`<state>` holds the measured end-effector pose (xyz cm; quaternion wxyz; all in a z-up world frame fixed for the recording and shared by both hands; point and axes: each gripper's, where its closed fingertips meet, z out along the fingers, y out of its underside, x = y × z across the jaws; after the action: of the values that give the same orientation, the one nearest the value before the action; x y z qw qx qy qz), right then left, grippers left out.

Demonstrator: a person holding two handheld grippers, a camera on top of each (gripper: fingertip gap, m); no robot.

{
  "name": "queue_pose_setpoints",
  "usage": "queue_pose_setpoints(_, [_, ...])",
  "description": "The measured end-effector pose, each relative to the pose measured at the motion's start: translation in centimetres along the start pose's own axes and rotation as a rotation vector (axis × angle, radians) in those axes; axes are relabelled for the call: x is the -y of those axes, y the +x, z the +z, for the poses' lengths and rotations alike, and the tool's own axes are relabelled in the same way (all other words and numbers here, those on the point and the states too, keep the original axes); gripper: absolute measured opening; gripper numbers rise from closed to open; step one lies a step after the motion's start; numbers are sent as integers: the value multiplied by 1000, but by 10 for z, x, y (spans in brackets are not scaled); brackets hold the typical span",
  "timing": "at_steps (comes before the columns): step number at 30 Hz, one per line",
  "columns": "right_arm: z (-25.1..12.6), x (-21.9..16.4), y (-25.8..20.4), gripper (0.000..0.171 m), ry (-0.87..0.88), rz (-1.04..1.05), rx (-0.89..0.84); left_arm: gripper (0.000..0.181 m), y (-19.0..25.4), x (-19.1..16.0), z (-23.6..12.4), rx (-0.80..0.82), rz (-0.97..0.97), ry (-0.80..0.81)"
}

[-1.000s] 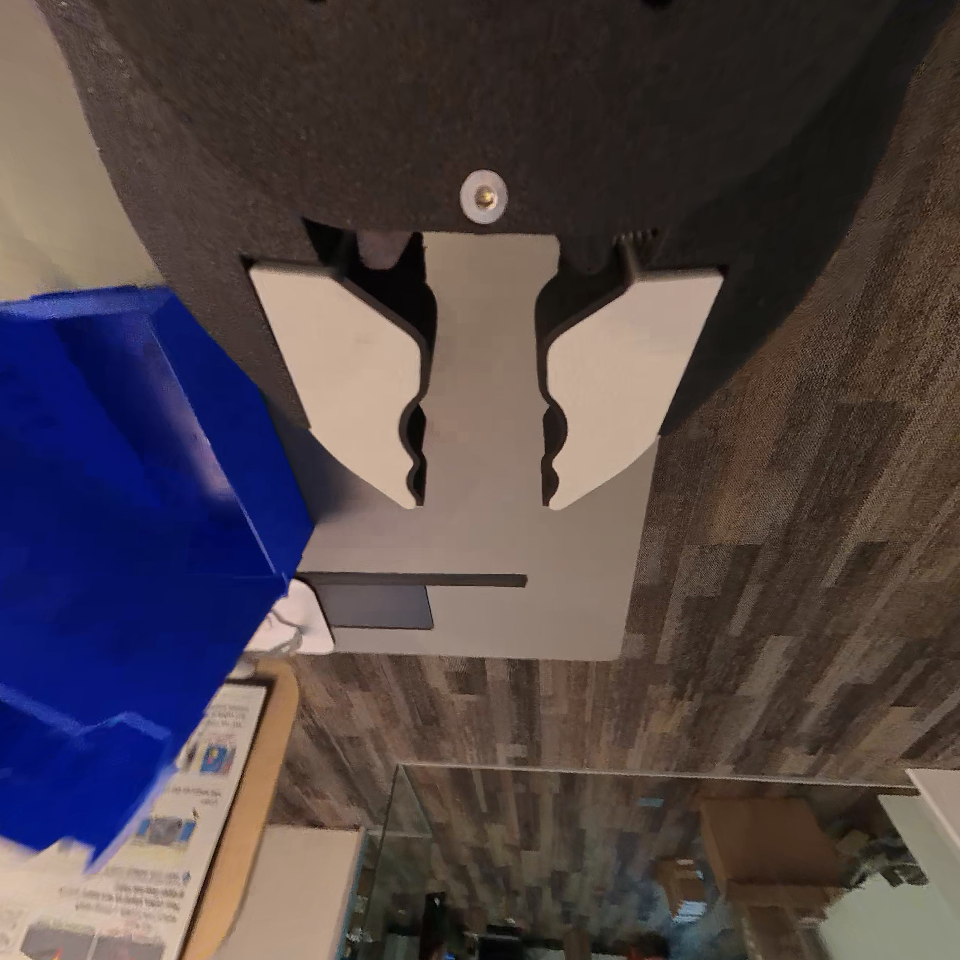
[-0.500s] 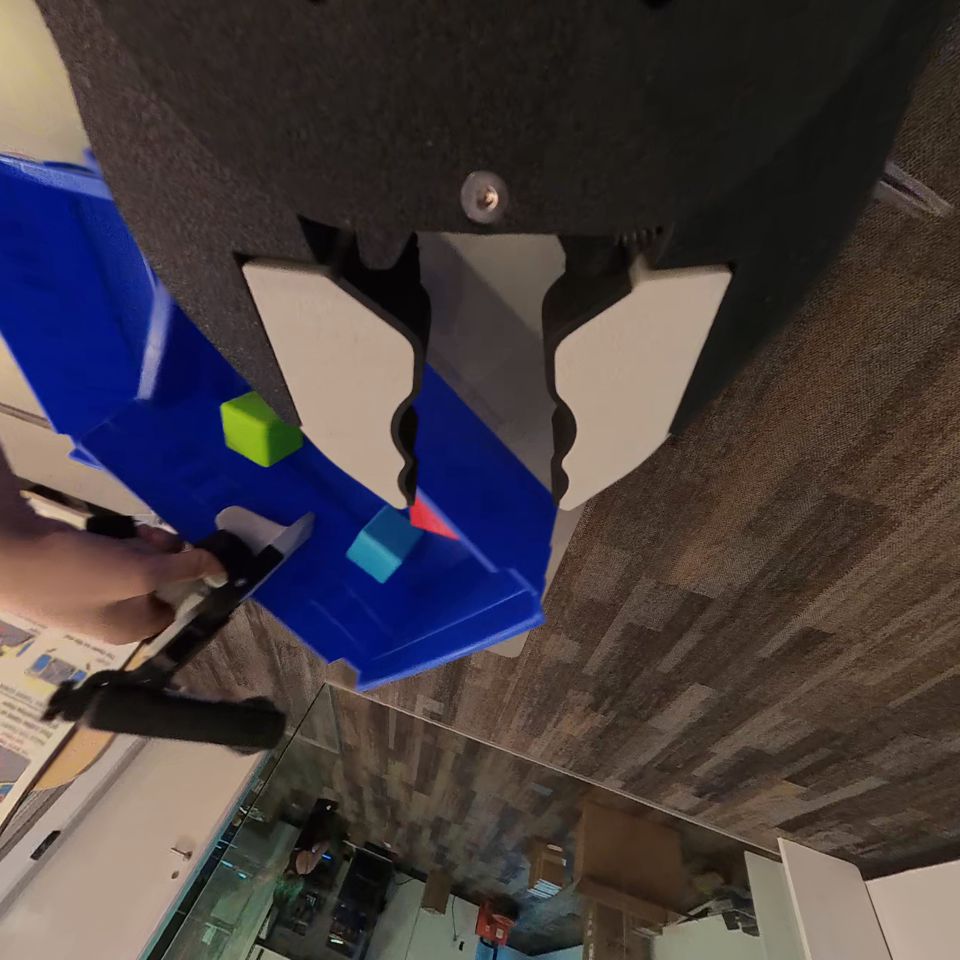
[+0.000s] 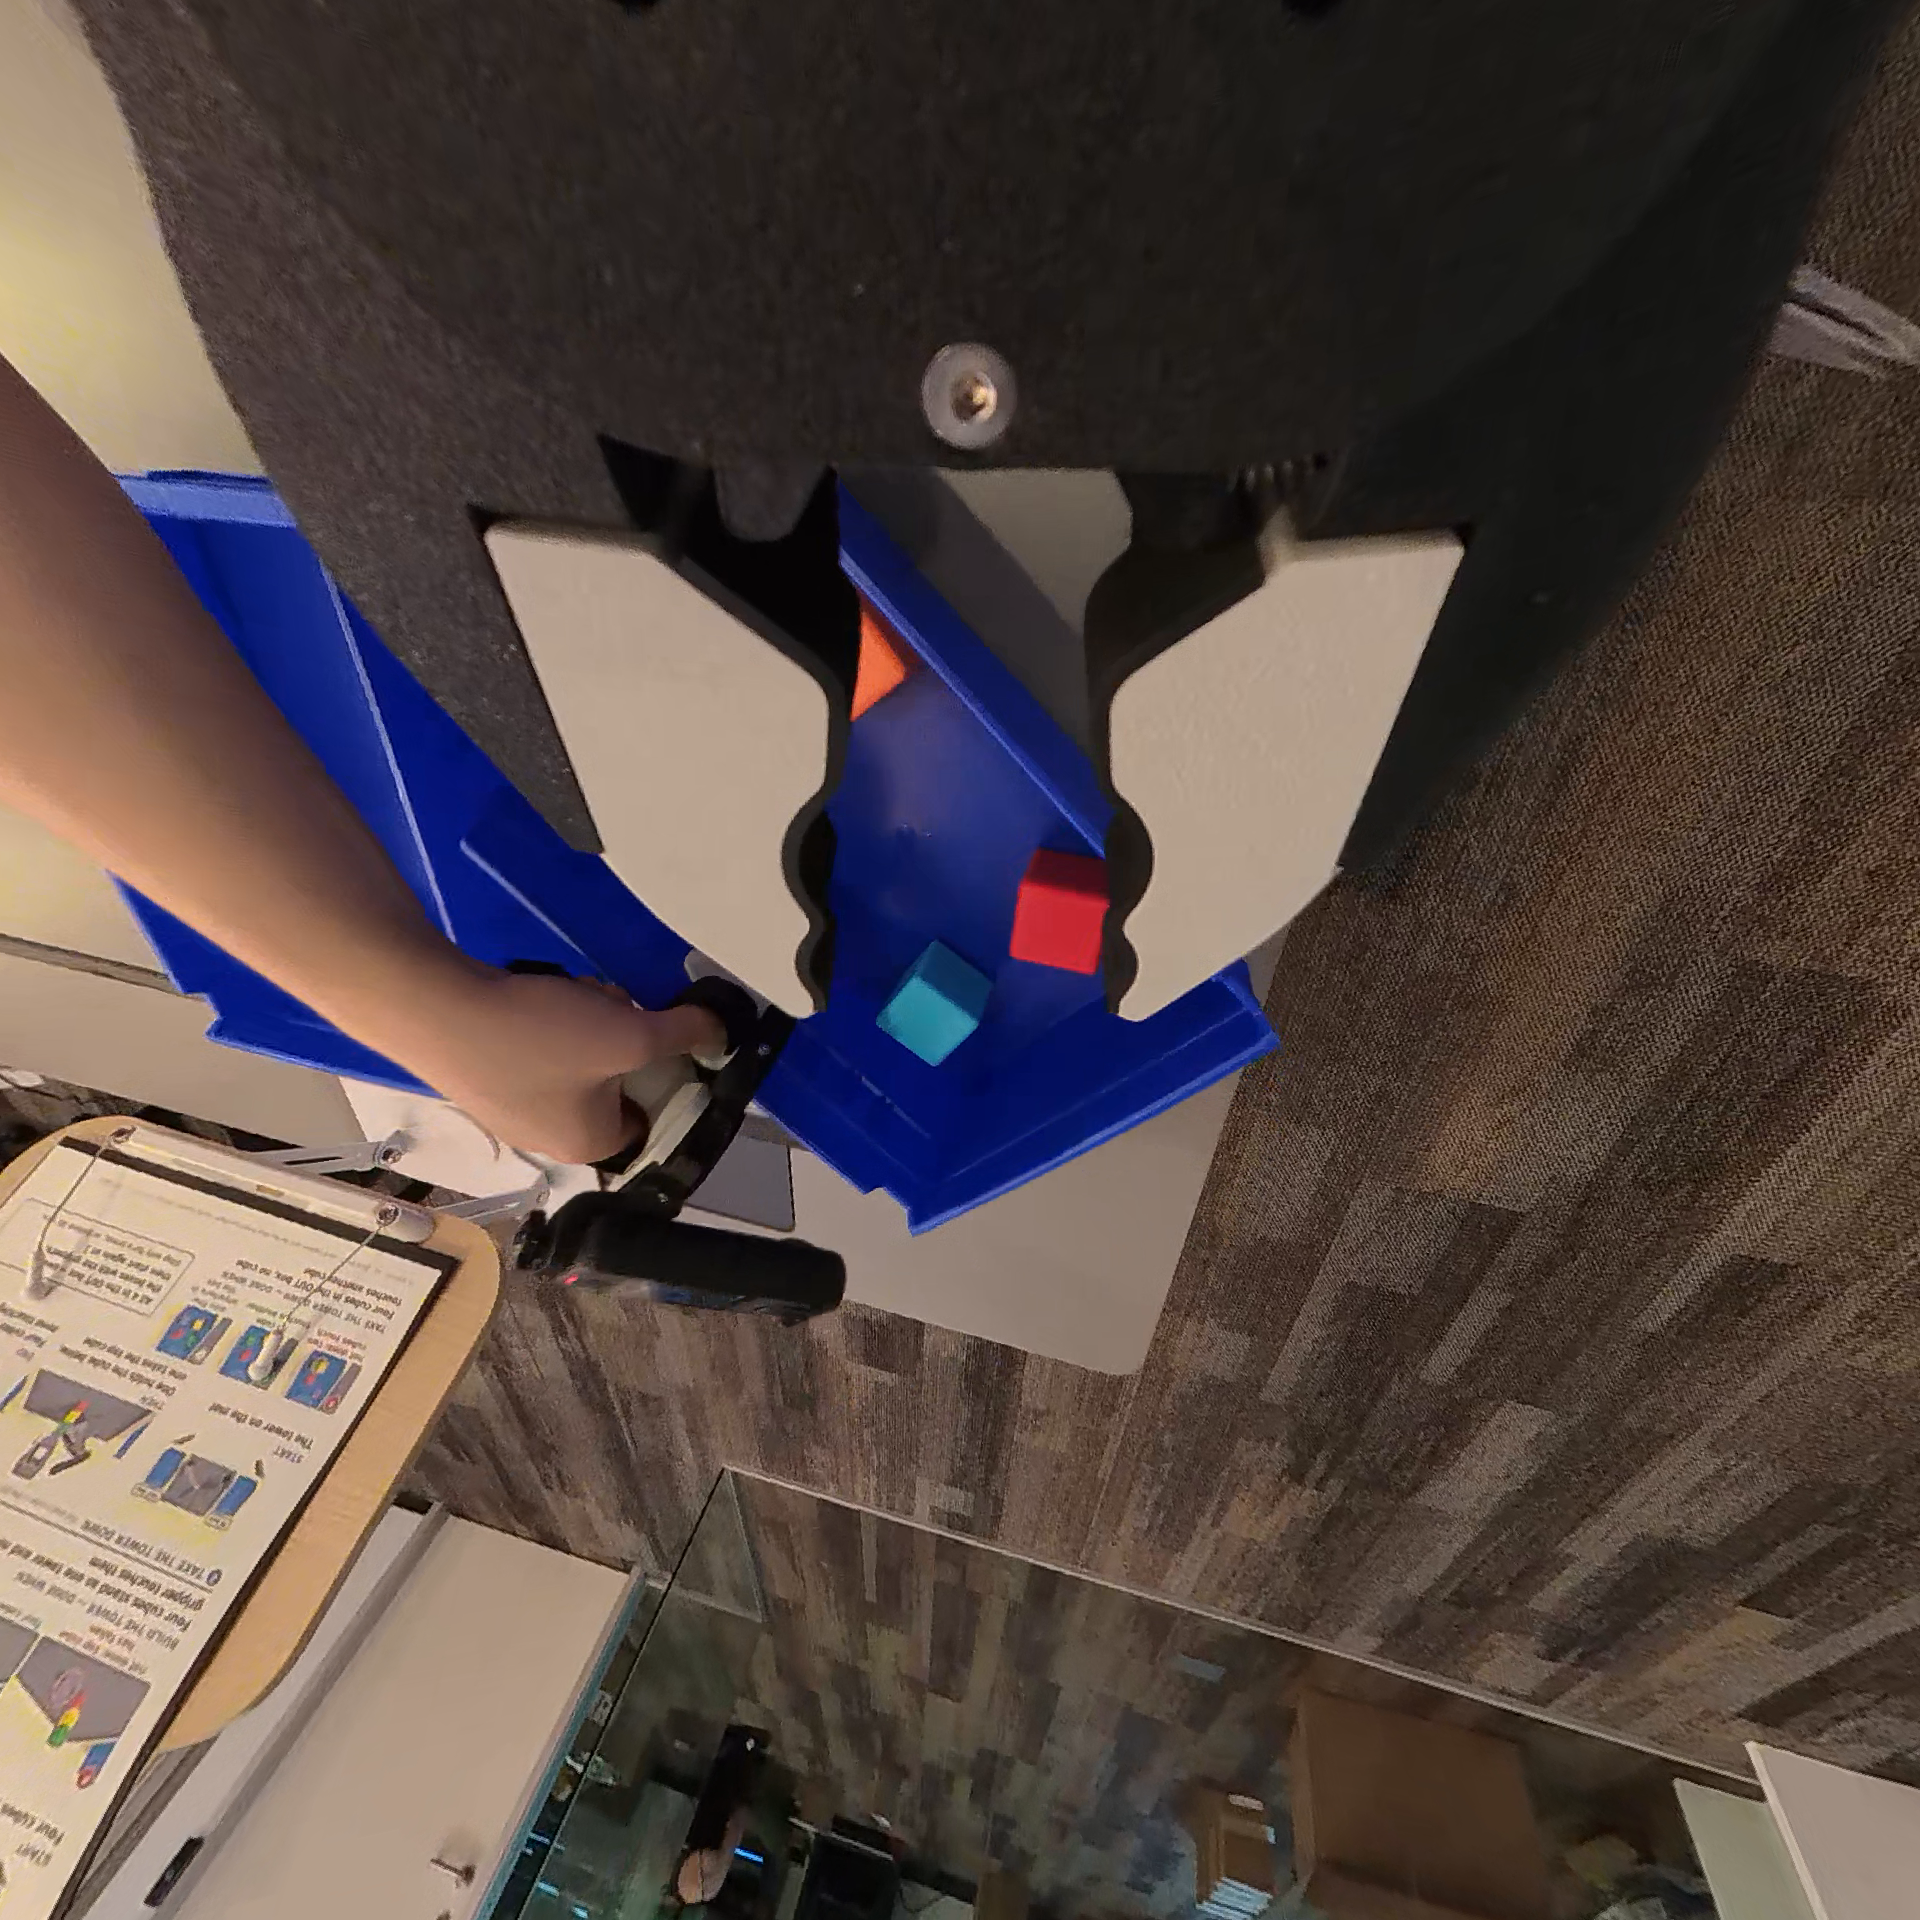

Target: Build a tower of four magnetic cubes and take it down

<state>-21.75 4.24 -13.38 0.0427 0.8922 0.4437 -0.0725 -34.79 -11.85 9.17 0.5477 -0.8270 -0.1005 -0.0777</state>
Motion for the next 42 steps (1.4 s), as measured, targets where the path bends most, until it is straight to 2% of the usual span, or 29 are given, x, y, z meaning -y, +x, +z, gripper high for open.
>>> queue_pose_setpoints(3, [-1, 3, -4, 15, 48, -4, 54, 49, 1, -2, 3, -4, 4, -15])
queue_pose_setpoints(5, [-19, 13, 0, 13, 159, -28, 23, 50, 2, -3, 4, -4, 5, -19])
queue_pose_setpoints(8, [-79, 17, 13, 37, 420, -92, -130, 51, 3, -3, 3, -7, 3, -20])
queue_pose_setpoints(9, [-106, 9, 16, 36, 524, -112, -185, 51, 3, -3, 3, -7, 3, -21])
queue_pose_setpoints(12, [-165, -53, 36, 39, 736, -140, -307, 51, 2, -4, 2, -8, -2, -25])
queue_pose_setpoints(14, [-177, -117, 80, 52, 720, -26, -385, 51, 2, -4, 3, -11, -11, -25])
queue_pose_setpoints(16, [-176, -189, 134, 54, 648, 172, -458, 51, 4, -2, 5, -16, -24, -17])
queue_pose_setpoints(18, [-161, -250, 170, 61, 587, 367, -442, 51, 12, 0, 7, -34, -26, -11])
queue_pose_setpoints(21, [-126, -301, 184, 65, 555, 520, -302, 51, 26, 1, 12, -46, 12, -22])
queue_pose_setpoints(23, [-106, -305, 179, 65, 563, 538, -202, 51, 32, 0, 16, -36, 38, -35])
queue_pose_setpoints(26, [-73, -307, 175, 64, 452, 533, -163, 51, 41, -2, 20, -28, 76, -62])
queue_pose_setpoints(29, [-47, -308, 173, 37, 322, 492, -160, 52, 46, -6, 22, -10, 112, -90])
queue_pose_setpoints(30, [-40, -307, 169, 22, 286, 475, -126, 51, 48, -7, 22, -3, 123, -98])
queue_pose_setpoints(31, [-36, -306, 165, 16, 254, 466, -89, 52, 49, -8, 22, 3, 134, -103])
queue_pose_setpoints(34, [-35, -311, 172, 11, 197, 453, -68, 51, 52, -9, 20, 18, 155, -106])
queue_pose_setpoints(38, [-39, -322, 196, 8, 215, 449, 9, 51, 57, -11, 20, 23, 163, -115])
queue_pose_setpoints(42, [-45, -358, 237, 7, 222, 486, -7, 51, 64, -14, 26, 23, 190, -137])
